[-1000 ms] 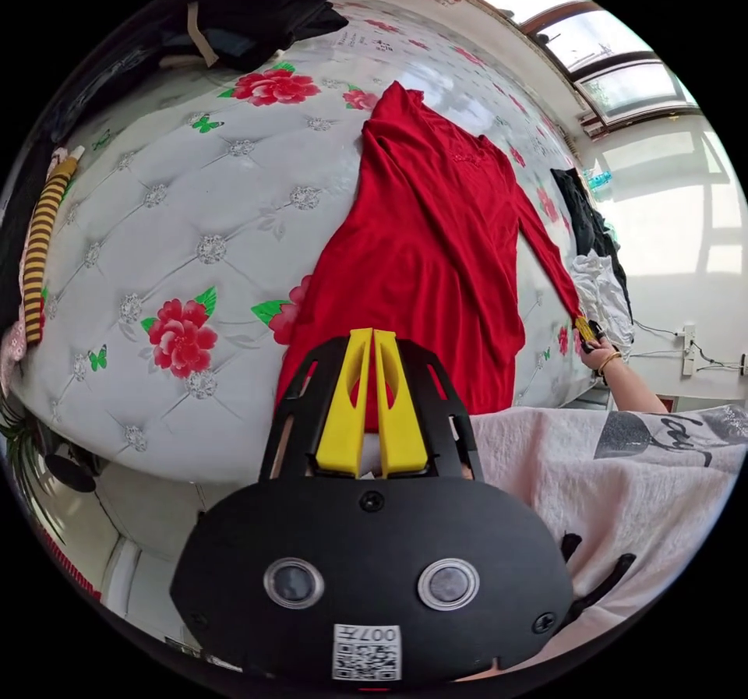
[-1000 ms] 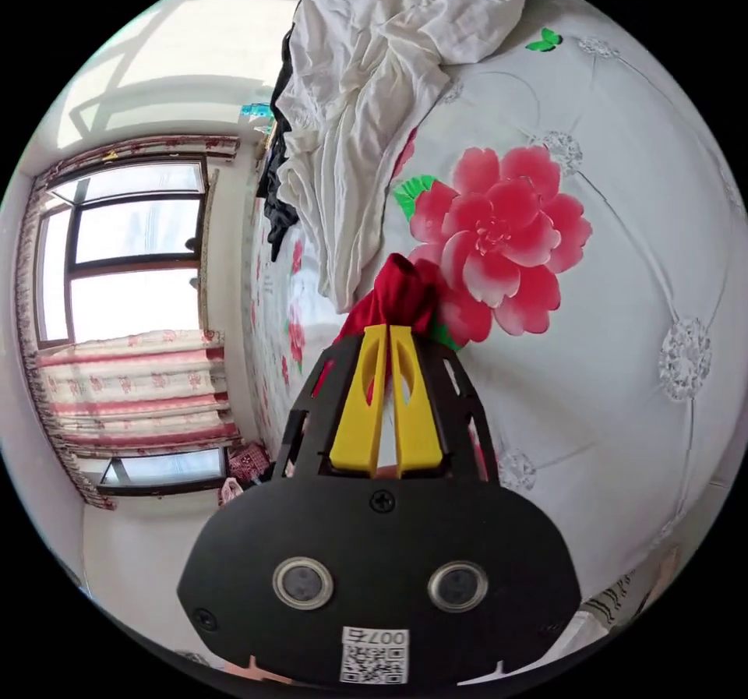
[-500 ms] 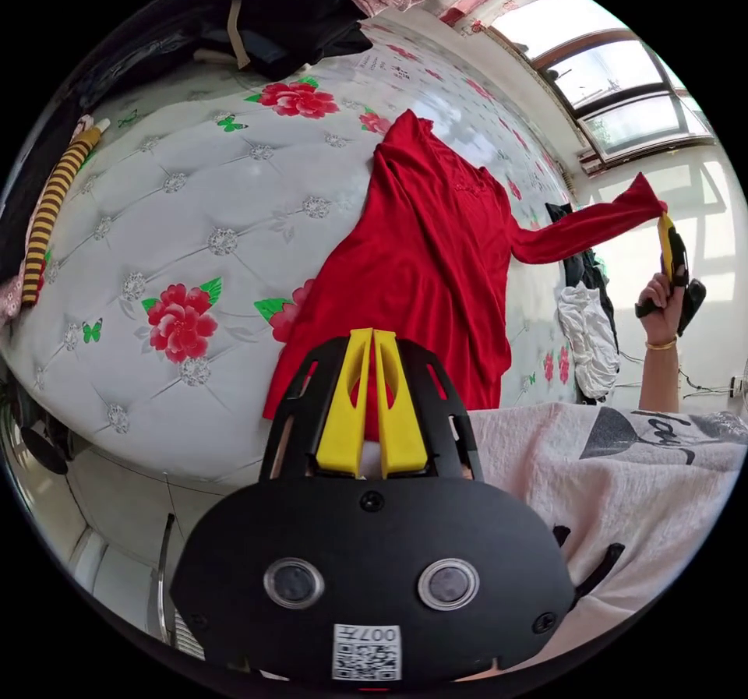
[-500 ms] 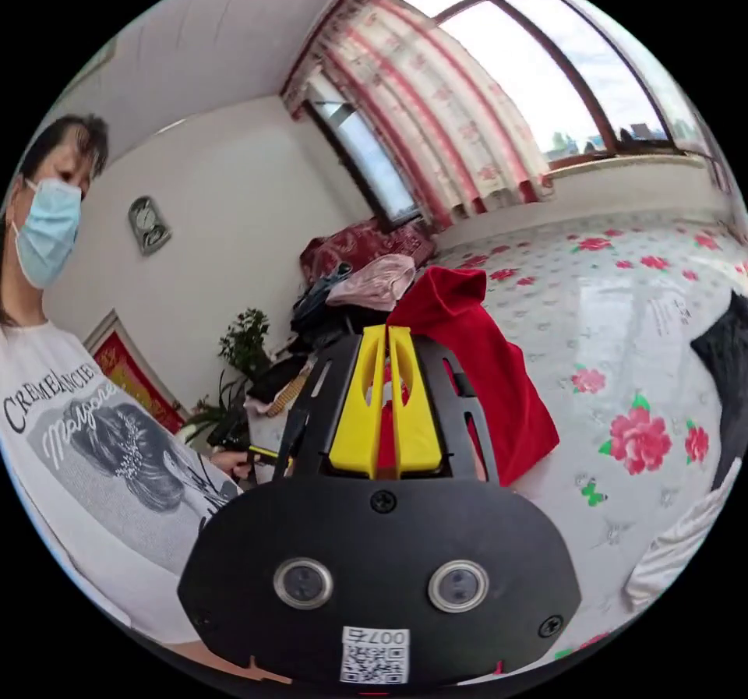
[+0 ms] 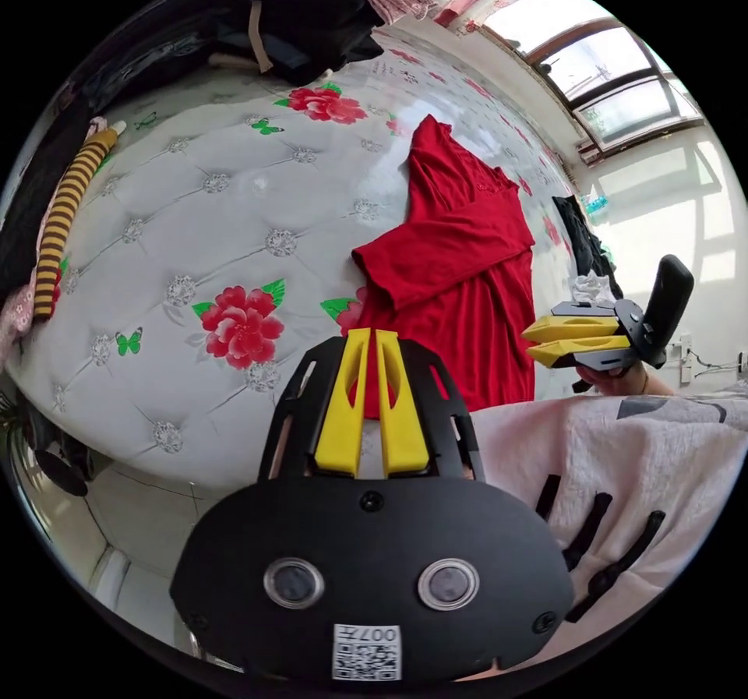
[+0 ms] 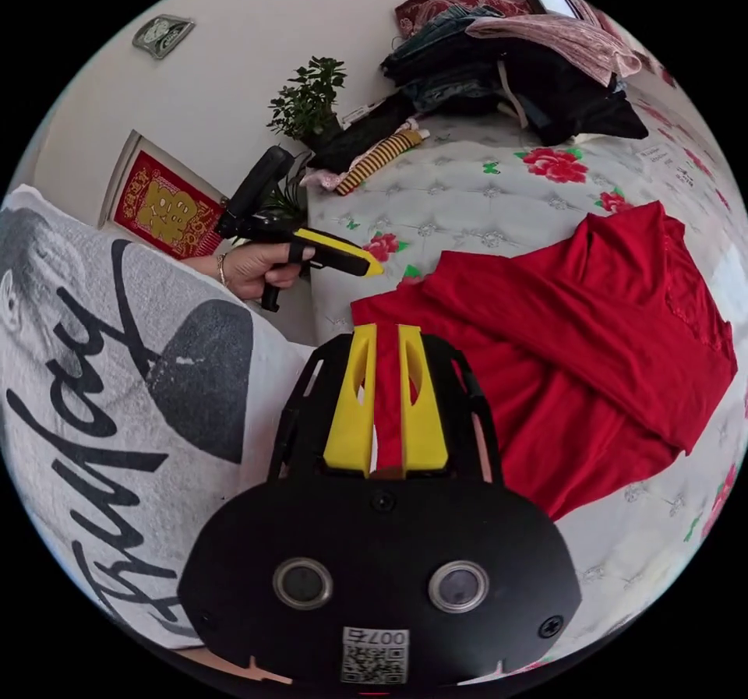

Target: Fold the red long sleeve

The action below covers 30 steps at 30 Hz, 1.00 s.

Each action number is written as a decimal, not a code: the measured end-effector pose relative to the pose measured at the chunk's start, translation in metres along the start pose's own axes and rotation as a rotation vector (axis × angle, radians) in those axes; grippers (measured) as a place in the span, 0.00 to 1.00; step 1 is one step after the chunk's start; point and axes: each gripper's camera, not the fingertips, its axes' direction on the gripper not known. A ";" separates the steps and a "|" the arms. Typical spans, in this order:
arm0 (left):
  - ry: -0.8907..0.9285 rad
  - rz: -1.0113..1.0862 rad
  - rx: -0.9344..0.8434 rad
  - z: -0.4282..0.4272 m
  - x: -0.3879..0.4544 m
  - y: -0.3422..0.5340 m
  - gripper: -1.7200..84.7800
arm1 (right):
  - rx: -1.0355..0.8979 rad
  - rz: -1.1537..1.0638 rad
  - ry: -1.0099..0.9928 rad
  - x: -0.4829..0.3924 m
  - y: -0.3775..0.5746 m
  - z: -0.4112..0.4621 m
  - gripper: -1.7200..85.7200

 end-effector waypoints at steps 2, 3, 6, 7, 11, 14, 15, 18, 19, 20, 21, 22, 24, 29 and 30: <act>0.006 0.048 -0.002 0.006 0.010 -0.007 0.04 | 0.027 0.069 0.026 0.019 -0.001 -0.001 0.05; 0.013 0.080 -0.004 0.012 0.018 -0.013 0.06 | 0.050 0.123 0.050 0.031 0.002 -0.003 0.05; 0.031 0.187 0.005 0.028 0.048 -0.032 0.08 | 0.085 0.258 0.090 0.059 0.018 -0.003 0.06; 0.028 0.236 0.001 0.037 0.062 -0.040 0.09 | 0.103 0.314 0.108 0.069 0.027 -0.002 0.06; -0.053 0.364 -0.080 0.078 0.101 -0.056 0.07 | 0.174 0.480 0.131 0.091 0.062 0.001 0.07; -0.113 0.426 -0.137 0.103 0.117 -0.052 0.02 | 0.219 0.596 0.146 0.106 0.092 0.004 0.08; -0.095 0.441 -0.173 0.106 0.120 -0.051 0.01 | 0.226 0.625 0.157 0.110 0.102 0.005 0.08; 0.014 0.454 -0.164 0.095 0.119 -0.036 0.01 | 0.218 0.690 0.182 0.121 0.131 0.007 0.08; 0.039 0.450 -0.149 0.088 0.115 -0.027 0.01 | 0.208 0.722 0.183 0.128 0.144 0.008 0.08; 0.038 0.445 -0.139 0.085 0.113 -0.021 0.01 | 0.200 0.739 0.183 0.132 0.151 0.009 0.09; 0.013 0.430 -0.120 0.077 0.108 -0.010 0.02 | 0.188 0.773 0.177 0.139 0.166 0.011 0.09; -0.022 0.416 -0.109 0.070 0.101 0.001 0.02 | 0.179 0.809 0.169 0.147 0.181 0.011 0.09; -0.067 0.388 -0.118 0.065 0.091 0.016 0.06 | 0.166 0.851 0.174 0.156 0.201 0.011 0.09; -0.083 0.342 -0.214 0.079 0.081 0.038 0.11 | 0.053 0.840 0.170 0.181 0.223 0.020 0.09; -0.088 0.350 -0.240 0.087 0.087 0.038 0.12 | 0.018 0.819 0.168 0.188 0.222 0.024 0.09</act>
